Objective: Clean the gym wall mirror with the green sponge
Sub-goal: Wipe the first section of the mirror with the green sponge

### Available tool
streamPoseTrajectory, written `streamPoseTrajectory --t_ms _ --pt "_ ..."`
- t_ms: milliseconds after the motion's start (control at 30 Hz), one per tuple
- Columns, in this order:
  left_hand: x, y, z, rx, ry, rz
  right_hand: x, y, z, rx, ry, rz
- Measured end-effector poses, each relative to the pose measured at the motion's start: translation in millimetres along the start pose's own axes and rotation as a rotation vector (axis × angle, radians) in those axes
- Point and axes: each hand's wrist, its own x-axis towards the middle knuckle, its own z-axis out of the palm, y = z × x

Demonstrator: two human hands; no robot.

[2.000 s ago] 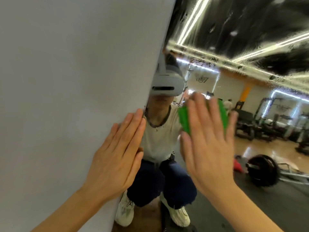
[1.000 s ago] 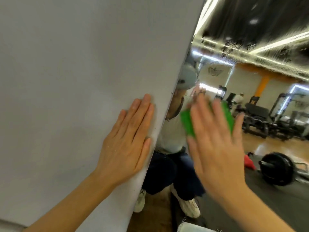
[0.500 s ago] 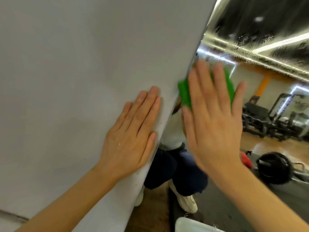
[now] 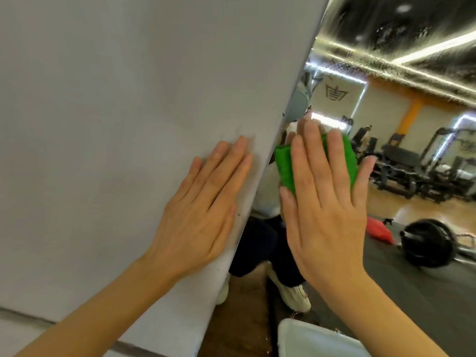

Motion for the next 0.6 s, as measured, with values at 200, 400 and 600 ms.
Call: streamPoseTrajectory --t_ms 200,400,600 --pt "-12.4 1.0 7.6 0.036 -0.011 0.02 -80.0 -25.4 16.6 -0.046 -0.156 -0.162" --pt "-12.6 0.3 6.1 0.036 -0.026 0.035 -67.7 -24.4 12.4 -0.046 -0.132 -0.173" --pt "-13.2 0.8 6.5 0.005 -0.007 0.017 -61.9 -39.3 23.0 -0.047 -0.082 -0.041"
